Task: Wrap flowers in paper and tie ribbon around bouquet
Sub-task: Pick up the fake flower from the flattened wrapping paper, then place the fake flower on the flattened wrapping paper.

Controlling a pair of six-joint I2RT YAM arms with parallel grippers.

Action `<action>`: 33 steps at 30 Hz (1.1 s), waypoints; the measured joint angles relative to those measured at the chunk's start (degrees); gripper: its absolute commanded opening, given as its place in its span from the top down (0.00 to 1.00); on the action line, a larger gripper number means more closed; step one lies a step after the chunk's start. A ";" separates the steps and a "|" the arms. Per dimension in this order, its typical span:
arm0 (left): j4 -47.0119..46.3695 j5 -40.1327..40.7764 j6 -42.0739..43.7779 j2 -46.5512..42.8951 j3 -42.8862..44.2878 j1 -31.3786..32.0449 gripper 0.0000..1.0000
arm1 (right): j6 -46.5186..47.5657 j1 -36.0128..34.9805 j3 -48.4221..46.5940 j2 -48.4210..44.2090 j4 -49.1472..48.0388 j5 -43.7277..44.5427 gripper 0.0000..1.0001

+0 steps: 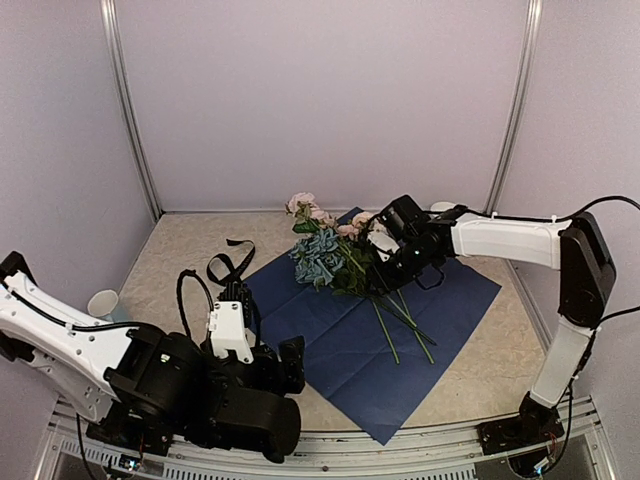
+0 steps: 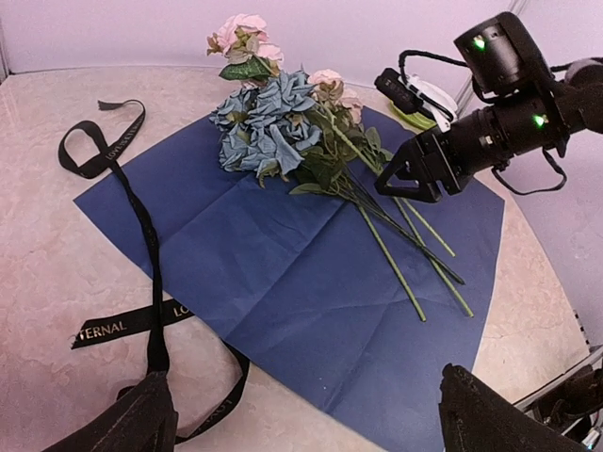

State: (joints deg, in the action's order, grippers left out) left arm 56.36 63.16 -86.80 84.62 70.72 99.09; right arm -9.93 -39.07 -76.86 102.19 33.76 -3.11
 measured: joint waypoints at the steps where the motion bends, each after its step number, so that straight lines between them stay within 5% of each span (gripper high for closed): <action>1: 2.51 0.35 -1.09 2.27 2.36 0.35 0.04 | 0.17 0.00 0.00 0.52 -0.46 -0.13 0.60; 9: 14.40 1.75 -5.14 12.57 12.02 0.70 0.01 | 0.81 0.24 0.13 5.75 -2.14 2.58 1.00; 13: 9.97 0.26 0.63 9.09 8.37 -2.34 0.01 | 0.22 0.24 0.17 5.22 -2.45 3.50 1.00; 21: -21.73 -12.46 29.86 -10.08 -10.27 -20.35 0.02 | -1.33 4.22 1.49 -4.81 -3.34 -0.90 1.00; 27: -36.39 -25.05 45.72 -5.70 -8.87 -31.23 0.05 | -3.13 10.45 5.90 -7.74 -6.34 -5.92 0.99; 33: -44.19 -36.63 51.56 0.13 -12.04 -38.45 0.07 | -4.44 10.82 9.62 -1.70 -6.78 -8.76 0.75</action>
State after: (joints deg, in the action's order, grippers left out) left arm 12.16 26.52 -35.24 84.75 58.67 60.64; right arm -14.37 -28.25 -67.24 100.49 26.98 -11.88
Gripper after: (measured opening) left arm 0.942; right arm 0.141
